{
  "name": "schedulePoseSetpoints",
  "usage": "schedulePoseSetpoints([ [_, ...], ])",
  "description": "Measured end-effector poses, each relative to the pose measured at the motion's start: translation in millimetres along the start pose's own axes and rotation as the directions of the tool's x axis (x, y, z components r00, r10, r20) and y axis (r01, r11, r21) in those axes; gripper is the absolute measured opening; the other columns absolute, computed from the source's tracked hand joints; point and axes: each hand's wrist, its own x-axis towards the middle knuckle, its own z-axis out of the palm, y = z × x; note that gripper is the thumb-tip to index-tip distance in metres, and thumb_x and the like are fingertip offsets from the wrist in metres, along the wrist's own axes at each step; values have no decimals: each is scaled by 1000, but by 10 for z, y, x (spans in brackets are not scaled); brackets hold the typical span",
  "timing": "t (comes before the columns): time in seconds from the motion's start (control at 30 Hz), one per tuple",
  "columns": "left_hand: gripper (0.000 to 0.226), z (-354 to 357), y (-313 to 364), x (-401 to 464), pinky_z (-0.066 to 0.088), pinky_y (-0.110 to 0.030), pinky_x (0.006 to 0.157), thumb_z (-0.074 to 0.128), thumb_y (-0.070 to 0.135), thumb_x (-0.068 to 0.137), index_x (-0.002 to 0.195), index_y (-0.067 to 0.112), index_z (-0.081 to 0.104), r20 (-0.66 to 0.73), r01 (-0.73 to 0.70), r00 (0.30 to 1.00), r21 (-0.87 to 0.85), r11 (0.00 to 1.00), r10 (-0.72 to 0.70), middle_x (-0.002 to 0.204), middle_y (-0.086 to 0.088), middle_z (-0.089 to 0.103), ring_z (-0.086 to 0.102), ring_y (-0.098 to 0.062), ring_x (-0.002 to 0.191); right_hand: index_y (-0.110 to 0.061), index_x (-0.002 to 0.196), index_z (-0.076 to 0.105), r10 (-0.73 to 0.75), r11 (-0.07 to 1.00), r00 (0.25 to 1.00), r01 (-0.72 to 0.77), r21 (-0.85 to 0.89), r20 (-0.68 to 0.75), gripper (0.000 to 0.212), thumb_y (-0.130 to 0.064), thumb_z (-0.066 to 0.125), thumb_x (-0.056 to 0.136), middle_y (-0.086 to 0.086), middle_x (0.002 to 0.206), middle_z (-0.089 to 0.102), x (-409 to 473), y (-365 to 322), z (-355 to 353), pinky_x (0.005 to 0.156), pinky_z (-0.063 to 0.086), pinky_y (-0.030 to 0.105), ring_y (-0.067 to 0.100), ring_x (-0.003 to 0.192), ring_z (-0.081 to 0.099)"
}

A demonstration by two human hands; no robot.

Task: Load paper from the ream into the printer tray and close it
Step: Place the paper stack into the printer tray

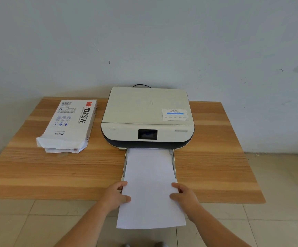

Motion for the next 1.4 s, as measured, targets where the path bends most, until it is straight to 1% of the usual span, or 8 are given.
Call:
schedulePoseSetpoints([
  [0.13, 70, -12, -17, 69, 47, -32, 97, 79, 10, 73, 136, 17, 48, -4, 40, 999, 7, 999, -40, 129, -5, 52, 54, -21, 112, -15, 133, 52, 32, 999, 999, -33, 26, 21, 52, -1, 63, 84, 5, 114, 62, 53, 16, 40, 72, 55, 31, 25, 94, 66],
  [0.37, 73, -27, 21, 171, 44, -35, 103, 79, 13, 74, 138, 17, 45, 12, 74, 997, 12, 997, -75, 136, -7, 50, 51, -21, 120, -16, 132, 52, 76, 986, 997, -78, 151, 16, 54, 0, 63, 82, 7, 116, 63, 170, -9, 65, 85, 57, 48, 31, 94, 68],
  [0.6, 71, -77, 188, 342, 46, -32, 99, 76, 13, 78, 140, 15, 42, 9, 78, 997, -3, 997, -78, 137, -8, 49, 51, -22, 119, -14, 135, 48, 62, 986, 998, -61, 156, 0, 54, 0, 60, 84, 6, 114, 61, 281, -164, 56, 77, 59, 43, 30, 91, 68],
  [0.73, 68, -103, 275, 453, 50, -37, 95, 72, 12, 80, 141, 16, 41, -1, 78, 997, 0, 997, -78, 136, -7, 50, 53, -24, 116, -17, 136, 48, 67, 989, 998, -64, 131, -14, 55, -1, 61, 85, 8, 119, 60, 394, -258, 66, 79, 59, 44, 30, 90, 68],
  [0.9, 63, -105, 393, 553, 50, -30, 86, 67, 7, 84, 141, 16, 40, -1, 76, 997, -2, 997, -76, 136, -8, 49, 53, -20, 108, -19, 133, 50, 71, 990, 997, -68, 121, -23, 52, 0, 60, 85, 8, 117, 58, 529, -373, 56, 83, 58, 47, 30, 91, 67],
  [1.07, 64, -118, 461, 664, 48, -43, 100, 68, 3, 82, 140, 13, 42, -40, 70, 997, -9, 997, -71, 137, -10, 49, 52, -26, 118, -23, 133, 50, 48, 998, 997, -47, 31, -63, 54, -2, 59, 85, 11, 124, 55, 664, -499, 61, 82, 58, 46, 31, 89, 68],
  [1.27, 57, -113, 500, 746, 50, -41, 95, 67, 5, 84, 135, 15, 46, -100, 63, 993, -49, 997, -68, 127, -6, 55, 54, -22, 112, -26, 130, 51, 61, 996, 993, -55, 65, -97, 50, -4, 54, 86, 7, 126, 56, 789, -556, 57, 83, 57, 50, 35, 94, 67],
  [1.4, 45, -98, 491, 763, 53, -38, 87, 64, 8, 86, 128, 13, 50, -143, 105, 983, -107, 989, -119, 121, -7, 59, 58, -23, 103, -23, 125, 52, 81, 992, 987, -66, 112, -139, 44, -5, 54, 85, 5, 109, 64, 762, -505, 24, 82, 57, 53, 35, 92, 68],
])
